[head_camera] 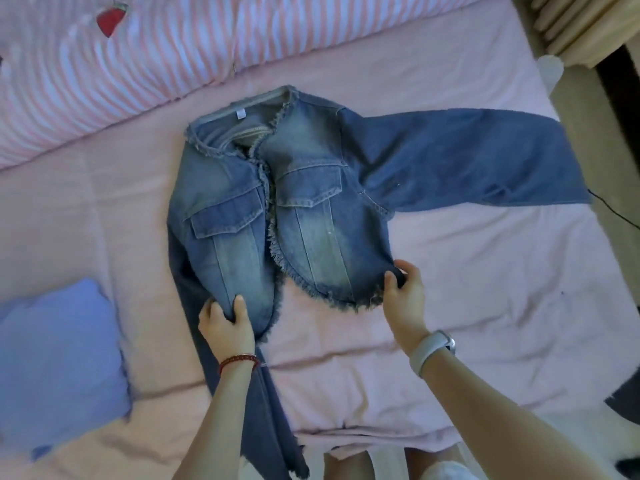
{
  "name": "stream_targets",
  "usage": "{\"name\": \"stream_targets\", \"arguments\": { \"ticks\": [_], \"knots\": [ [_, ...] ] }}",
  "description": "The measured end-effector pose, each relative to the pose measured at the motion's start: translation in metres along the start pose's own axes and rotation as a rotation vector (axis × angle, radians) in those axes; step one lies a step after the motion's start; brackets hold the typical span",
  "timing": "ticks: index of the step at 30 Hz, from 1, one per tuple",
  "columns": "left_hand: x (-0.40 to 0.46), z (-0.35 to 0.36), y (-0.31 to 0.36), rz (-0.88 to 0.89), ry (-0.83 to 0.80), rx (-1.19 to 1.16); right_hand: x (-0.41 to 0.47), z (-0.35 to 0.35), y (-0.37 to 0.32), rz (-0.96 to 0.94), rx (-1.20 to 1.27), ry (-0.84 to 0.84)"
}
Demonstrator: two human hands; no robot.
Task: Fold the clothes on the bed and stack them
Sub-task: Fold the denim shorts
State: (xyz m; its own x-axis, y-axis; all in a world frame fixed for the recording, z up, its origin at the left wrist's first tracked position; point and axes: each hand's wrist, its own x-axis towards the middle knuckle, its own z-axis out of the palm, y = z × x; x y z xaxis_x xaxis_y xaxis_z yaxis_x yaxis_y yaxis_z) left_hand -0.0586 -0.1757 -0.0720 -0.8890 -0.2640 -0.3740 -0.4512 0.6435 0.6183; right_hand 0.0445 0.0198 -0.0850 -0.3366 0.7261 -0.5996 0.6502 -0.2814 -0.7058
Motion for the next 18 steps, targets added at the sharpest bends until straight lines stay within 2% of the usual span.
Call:
{"name": "stream_targets", "arguments": {
  "ticks": [5, 9, 12, 13, 14, 16, 18],
  "knots": [
    [0.006, -0.026, 0.017, 0.041, 0.197, -0.083, 0.005, -0.040, -0.036, -0.181, 0.093, 0.213],
    [0.016, -0.059, 0.014, -0.082, 0.146, -0.038, 0.017, -0.074, -0.052, -0.238, -0.032, 0.386],
    [0.013, -0.061, 0.006, -0.191, 0.073, 0.103, 0.028, -0.076, -0.039, -0.097, -0.096, 0.310],
    [0.008, -0.057, 0.005, -0.164, 0.083, 0.178, 0.028, -0.072, -0.032, -0.024, -0.084, 0.253],
    [0.001, -0.051, 0.005, -0.072, 0.098, 0.261, 0.028, -0.066, -0.025, 0.040, -0.056, 0.203],
    [-0.017, -0.035, 0.006, 0.299, 0.093, 0.405, 0.029, -0.058, -0.011, 0.095, 0.021, 0.155],
    [-0.035, -0.013, 0.003, 0.693, -0.076, 0.516, 0.028, -0.054, -0.005, 0.115, 0.056, 0.165]
  ]
}}
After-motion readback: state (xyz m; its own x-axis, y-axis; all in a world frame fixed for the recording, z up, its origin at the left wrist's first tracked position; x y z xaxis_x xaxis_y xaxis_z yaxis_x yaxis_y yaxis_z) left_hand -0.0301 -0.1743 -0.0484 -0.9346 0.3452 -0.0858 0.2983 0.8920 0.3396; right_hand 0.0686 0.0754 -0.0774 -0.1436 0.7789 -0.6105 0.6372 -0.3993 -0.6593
